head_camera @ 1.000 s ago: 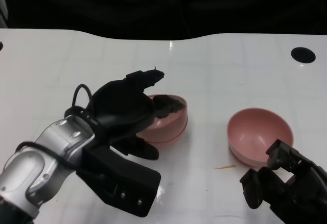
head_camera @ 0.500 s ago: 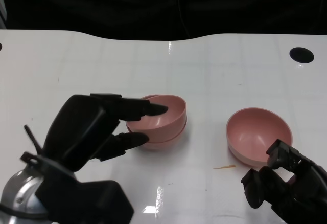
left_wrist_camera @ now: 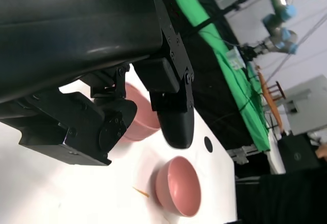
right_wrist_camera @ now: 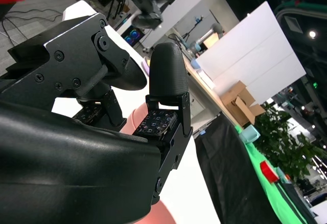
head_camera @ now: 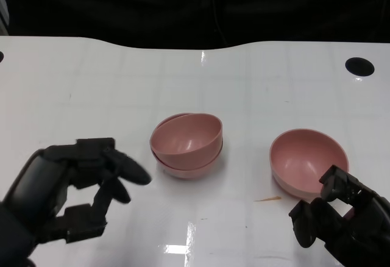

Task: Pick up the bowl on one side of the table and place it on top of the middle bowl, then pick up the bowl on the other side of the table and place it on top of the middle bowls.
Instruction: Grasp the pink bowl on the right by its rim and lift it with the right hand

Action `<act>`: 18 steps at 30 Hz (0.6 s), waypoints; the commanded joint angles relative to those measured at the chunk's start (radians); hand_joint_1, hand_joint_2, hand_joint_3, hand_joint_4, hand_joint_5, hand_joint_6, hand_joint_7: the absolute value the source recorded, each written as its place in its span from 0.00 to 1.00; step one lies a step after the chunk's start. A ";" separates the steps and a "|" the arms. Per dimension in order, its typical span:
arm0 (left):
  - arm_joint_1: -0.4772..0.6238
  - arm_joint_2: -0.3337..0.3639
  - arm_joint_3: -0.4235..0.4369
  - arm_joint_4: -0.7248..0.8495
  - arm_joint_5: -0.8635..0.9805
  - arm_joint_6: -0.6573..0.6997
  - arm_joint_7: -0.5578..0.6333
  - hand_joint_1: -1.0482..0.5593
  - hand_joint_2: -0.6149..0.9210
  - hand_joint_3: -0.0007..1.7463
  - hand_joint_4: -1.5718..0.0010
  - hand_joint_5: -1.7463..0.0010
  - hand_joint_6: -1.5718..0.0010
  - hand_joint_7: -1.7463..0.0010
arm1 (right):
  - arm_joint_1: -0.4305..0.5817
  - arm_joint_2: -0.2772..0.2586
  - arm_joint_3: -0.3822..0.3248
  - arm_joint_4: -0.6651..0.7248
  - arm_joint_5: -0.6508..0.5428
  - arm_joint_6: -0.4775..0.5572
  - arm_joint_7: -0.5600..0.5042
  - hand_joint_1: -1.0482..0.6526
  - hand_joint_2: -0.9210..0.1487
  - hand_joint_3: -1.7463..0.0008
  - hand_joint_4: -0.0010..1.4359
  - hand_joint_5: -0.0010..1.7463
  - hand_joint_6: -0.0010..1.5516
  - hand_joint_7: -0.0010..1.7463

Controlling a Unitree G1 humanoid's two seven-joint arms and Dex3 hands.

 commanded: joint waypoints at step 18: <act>0.068 0.086 0.090 0.122 -0.290 0.179 -0.187 0.80 0.79 0.85 0.34 0.00 0.44 0.00 | 0.009 0.058 0.039 0.066 -0.419 -0.569 -0.021 0.58 0.34 0.43 0.65 0.93 0.56 0.75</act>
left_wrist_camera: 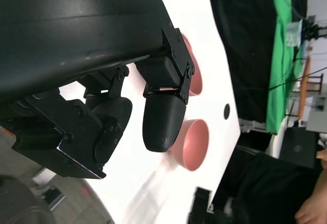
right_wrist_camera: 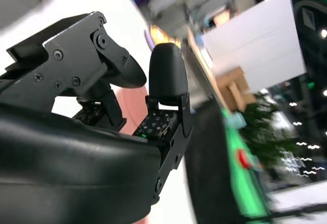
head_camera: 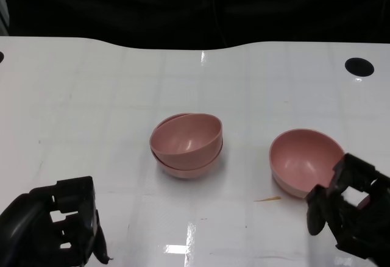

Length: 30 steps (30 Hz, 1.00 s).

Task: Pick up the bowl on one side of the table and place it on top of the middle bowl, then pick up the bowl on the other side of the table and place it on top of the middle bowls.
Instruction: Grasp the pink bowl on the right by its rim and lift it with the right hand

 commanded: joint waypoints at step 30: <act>0.016 0.052 0.015 -0.109 0.002 0.164 0.051 0.86 0.91 0.74 0.43 0.00 0.51 0.00 | -0.112 -0.299 0.046 -0.116 -1.409 -0.451 -0.179 0.11 0.00 0.82 0.22 0.00 0.25 0.00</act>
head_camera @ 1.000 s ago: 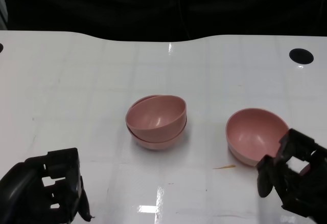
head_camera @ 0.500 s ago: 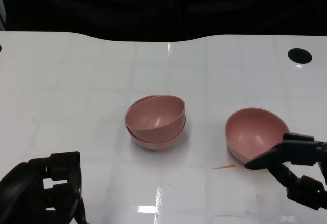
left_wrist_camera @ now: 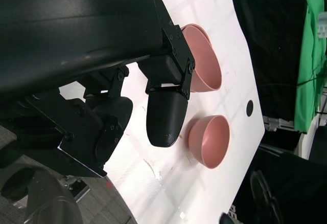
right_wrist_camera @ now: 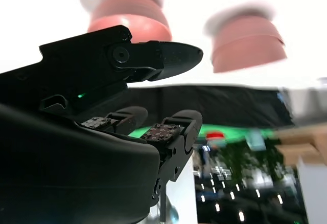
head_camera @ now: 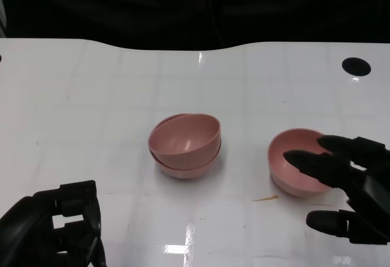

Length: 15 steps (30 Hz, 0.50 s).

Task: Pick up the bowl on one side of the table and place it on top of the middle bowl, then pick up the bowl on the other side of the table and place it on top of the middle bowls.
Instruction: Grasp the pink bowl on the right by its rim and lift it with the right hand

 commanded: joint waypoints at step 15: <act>-0.002 0.007 0.003 -0.010 0.007 0.018 0.011 0.86 0.93 0.70 0.43 0.00 0.53 0.00 | -0.212 -0.120 0.255 0.328 -0.105 0.200 -0.041 0.15 0.00 0.89 0.24 0.01 0.28 0.00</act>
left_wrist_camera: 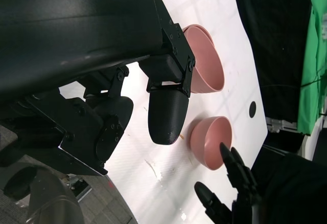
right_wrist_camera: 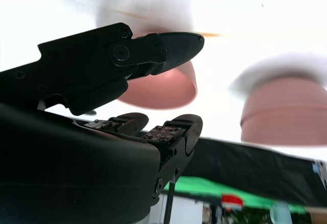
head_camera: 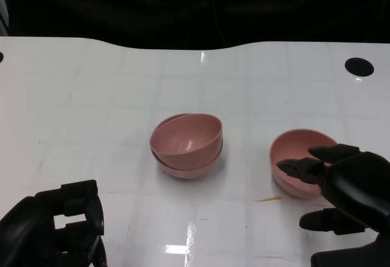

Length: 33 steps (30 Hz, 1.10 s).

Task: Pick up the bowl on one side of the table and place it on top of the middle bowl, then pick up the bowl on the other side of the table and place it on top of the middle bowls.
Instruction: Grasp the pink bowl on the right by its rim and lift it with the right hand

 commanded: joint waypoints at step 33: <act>0.011 -0.002 -0.013 -0.058 0.024 0.036 0.055 0.85 0.91 0.71 0.45 0.00 0.54 0.00 | -0.369 -0.036 0.320 0.684 0.022 0.059 -0.287 0.22 0.00 0.88 0.34 0.03 0.33 0.01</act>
